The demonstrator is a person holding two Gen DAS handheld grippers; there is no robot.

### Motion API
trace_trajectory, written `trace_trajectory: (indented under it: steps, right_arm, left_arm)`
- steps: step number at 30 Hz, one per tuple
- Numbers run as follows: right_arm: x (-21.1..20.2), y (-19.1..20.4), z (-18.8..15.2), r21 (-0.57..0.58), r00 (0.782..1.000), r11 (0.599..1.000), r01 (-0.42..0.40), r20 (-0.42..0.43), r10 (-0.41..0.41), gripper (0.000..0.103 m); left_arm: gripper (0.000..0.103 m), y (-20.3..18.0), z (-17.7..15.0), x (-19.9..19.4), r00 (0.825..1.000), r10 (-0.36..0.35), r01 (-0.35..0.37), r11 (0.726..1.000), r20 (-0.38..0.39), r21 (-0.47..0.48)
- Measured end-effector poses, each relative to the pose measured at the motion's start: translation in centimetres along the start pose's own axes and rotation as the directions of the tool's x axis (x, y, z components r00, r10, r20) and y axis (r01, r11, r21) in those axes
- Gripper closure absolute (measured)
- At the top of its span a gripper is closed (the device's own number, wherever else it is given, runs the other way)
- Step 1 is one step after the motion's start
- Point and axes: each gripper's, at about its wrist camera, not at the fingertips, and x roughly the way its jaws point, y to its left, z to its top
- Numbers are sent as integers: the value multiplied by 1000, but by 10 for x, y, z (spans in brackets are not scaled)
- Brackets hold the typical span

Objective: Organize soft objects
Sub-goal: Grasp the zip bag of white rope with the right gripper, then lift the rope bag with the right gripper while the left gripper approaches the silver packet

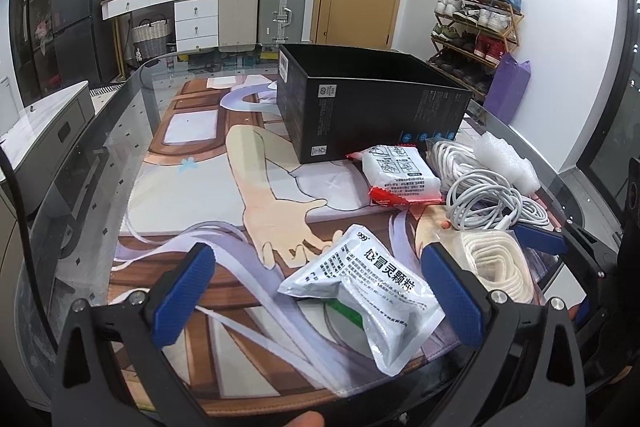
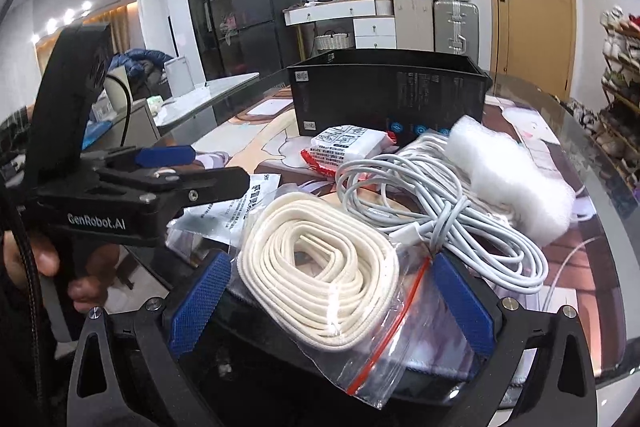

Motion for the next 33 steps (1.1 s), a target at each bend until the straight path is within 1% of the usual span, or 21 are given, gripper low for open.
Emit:
trace_trajectory:
  steps: [5, 6, 8, 9, 11, 12, 14, 17, 21, 23, 28, 33]
  right_arm:
    - [6, 2, 2, -15, 1000, 1000, 17, 4, -17, 1]
    - [7, 3, 2, -22, 1000, 999, 23, 5, -23, 3]
    - [6, 4, 1, -29, 999, 999, 34, 11, -33, 16]
    - [5, 3, 0, -38, 999, 998, 44, 13, -43, 19]
    - [3, 1, -1, -40, 999, 998, 42, 17, -41, 33]
    - [1, -2, -2, -36, 999, 999, 37, 21, -36, 36]
    - [-2, -4, -4, -37, 999, 999, 32, 27, -31, 45]
    - [-5, -4, -5, -43, 999, 999, 23, 33, -22, 53]
    - [-13, -3, -6, -42, 998, 999, 9, 56, -7, 54]
    - [-18, -3, -6, -40, 997, 999, 0, 75, 3, 54]
    - [-33, -7, 0, -32, 991, 999, 11, 137, -6, 54]
    - [-42, -16, 4, -12, 987, 999, 34, 160, -31, 54]
  left_arm:
    - [0, 1, 0, 1, 1000, 4, -4, 1000, -3, 0]
    - [0, 1, 1, 0, 1000, 4, -4, 1000, -4, 0]
    - [0, 1, 1, 0, 1000, 4, -4, 1000, -2, 1]
    - [0, 2, 1, 0, 1000, 5, -5, 1000, -3, 0]
    - [0, 2, 0, 2, 1000, 6, -6, 1000, -3, -1]
    - [0, 2, 0, 2, 1000, 6, -6, 1000, -4, -2]
    - [0, 2, 0, 2, 1000, 8, -8, 1000, -7, -1]
    - [0, 1, 0, 2, 1000, 5, -5, 1000, -10, 2]
    - [0, -1, 0, 1, 1000, 3, -3, 1000, -18, 7]
    - [0, -2, -1, 1, 1000, -10, 10, 1000, -28, 9]
    - [0, -9, -3, 2, 999, -22, 24, 999, -41, 34]
    - [0, -18, -6, 0, 997, -42, 47, 995, -59, 84]
